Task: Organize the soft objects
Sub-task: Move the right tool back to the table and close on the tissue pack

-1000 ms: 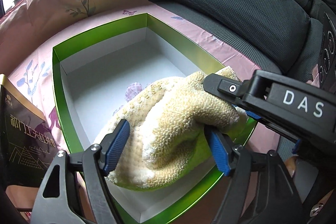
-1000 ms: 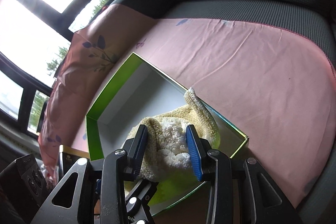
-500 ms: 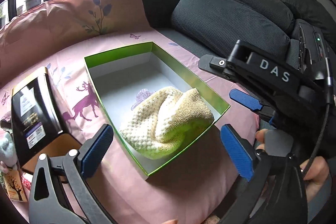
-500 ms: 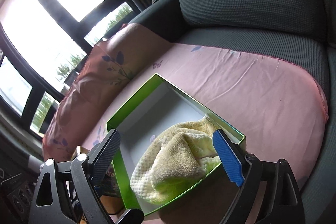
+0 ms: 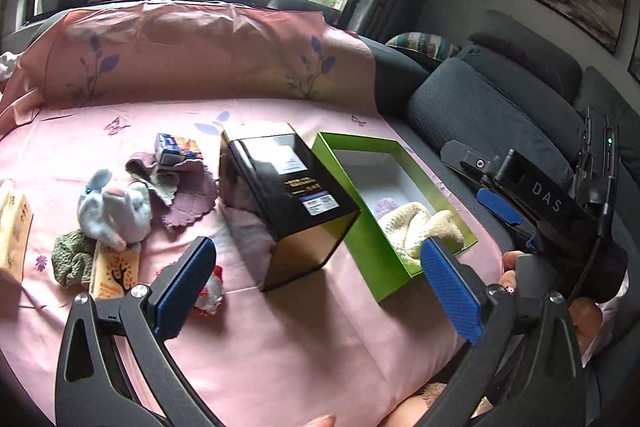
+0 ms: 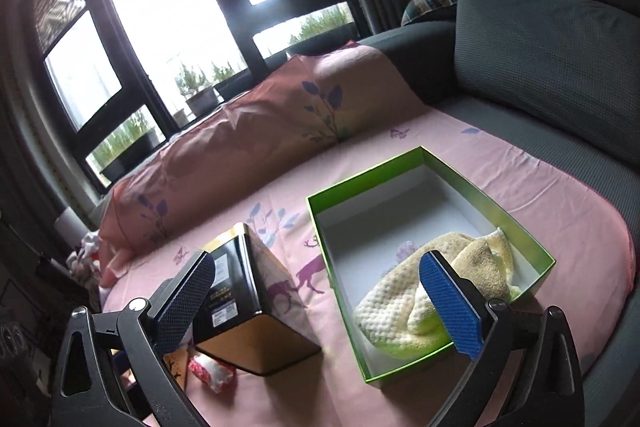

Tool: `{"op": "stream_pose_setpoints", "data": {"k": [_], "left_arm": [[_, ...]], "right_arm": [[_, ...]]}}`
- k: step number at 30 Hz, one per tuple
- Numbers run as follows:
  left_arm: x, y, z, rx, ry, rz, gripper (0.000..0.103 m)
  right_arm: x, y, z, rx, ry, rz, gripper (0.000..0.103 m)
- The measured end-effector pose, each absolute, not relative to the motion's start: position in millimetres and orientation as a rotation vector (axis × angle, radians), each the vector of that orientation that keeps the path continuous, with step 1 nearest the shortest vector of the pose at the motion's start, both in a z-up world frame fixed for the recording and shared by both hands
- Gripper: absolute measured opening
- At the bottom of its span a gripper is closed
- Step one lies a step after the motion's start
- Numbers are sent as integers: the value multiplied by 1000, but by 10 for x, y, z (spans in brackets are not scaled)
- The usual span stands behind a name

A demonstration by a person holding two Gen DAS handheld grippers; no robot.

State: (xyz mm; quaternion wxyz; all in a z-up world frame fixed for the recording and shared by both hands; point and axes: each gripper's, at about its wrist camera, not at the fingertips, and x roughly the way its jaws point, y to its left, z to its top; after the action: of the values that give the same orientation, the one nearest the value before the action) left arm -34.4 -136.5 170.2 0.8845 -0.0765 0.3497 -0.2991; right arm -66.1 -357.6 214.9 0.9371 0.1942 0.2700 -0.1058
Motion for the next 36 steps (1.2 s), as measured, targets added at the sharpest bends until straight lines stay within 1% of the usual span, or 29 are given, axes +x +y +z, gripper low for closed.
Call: {"op": "stream_pose_setpoints", "data": {"k": [4, 10, 15, 19, 21, 24, 32, 34, 36], "left_arm": [[-342, -892, 1683, -215, 707, -520, 102], [-227, -303, 1431, -286, 734, -351, 102], [-109, 7, 1213, -232, 731, -260, 102], [23, 302, 892, -207, 750, -193, 102], [42, 434, 744, -211, 770, -149, 102], [75, 587, 610, -185, 823, -74, 102], [-15, 922, 664, -279, 785, -30, 102], [-44, 970, 701, -289, 773, -24, 102], [-69, 1020, 736, -293, 759, -8, 102]], "right_arm": [[-591, -3247, 2189, 312, 549, -176, 102], [-515, -2810, 2198, 223, 551, -77, 102], [-392, -2521, 2102, 151, 592, -42, 102], [-314, -2296, 2010, 128, 628, 22, 102], [-260, -2189, 1968, 139, 656, 132, 102], [-167, -2068, 1871, 242, 712, 295, 102], [106, -1497, 1353, 285, 891, 400, 102], [219, -1406, 1178, 319, 945, 404, 99], [330, -1358, 1018, 347, 1002, 378, 89]]}}
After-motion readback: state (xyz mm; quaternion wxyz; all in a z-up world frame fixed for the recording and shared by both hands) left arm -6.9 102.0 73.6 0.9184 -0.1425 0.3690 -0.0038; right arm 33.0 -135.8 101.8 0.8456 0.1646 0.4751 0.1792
